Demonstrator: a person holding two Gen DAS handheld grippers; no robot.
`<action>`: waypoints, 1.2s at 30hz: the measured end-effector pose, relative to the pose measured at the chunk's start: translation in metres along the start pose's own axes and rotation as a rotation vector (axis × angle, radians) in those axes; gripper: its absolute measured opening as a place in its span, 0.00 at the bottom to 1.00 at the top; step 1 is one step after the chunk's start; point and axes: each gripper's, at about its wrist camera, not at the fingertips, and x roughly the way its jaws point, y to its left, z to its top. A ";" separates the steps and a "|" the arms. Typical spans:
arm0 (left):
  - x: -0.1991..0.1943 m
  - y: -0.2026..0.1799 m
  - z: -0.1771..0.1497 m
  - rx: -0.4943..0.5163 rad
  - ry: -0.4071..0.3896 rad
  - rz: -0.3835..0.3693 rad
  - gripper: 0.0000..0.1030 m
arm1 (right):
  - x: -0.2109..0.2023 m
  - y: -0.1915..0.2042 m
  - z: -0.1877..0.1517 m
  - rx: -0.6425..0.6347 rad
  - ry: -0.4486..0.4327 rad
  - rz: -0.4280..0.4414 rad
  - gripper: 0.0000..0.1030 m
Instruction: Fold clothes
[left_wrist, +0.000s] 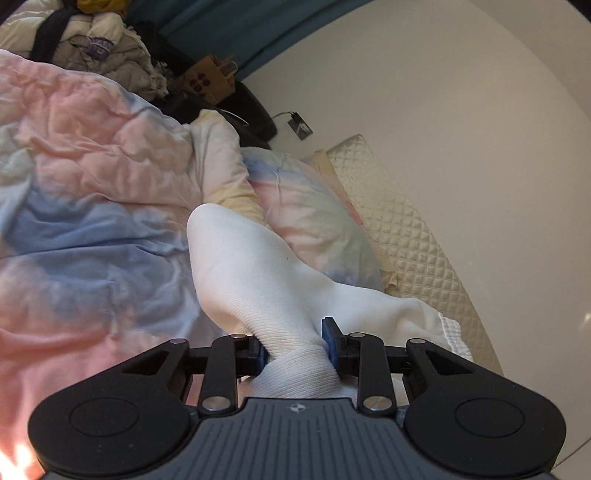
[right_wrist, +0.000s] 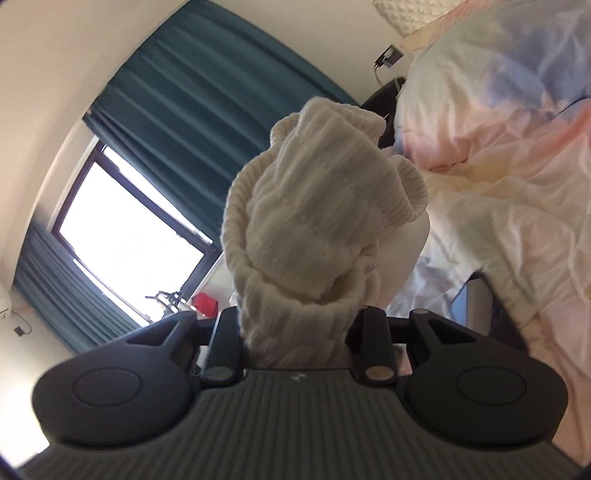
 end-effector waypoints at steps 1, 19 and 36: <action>0.020 -0.005 -0.005 0.004 0.016 -0.015 0.29 | -0.011 -0.011 0.006 0.012 -0.022 -0.014 0.30; 0.229 -0.012 -0.068 0.116 0.308 -0.072 0.29 | -0.100 -0.186 -0.002 0.226 -0.280 -0.220 0.30; 0.200 -0.015 -0.079 0.211 0.343 0.041 0.57 | -0.111 -0.229 -0.032 0.333 -0.257 -0.319 0.45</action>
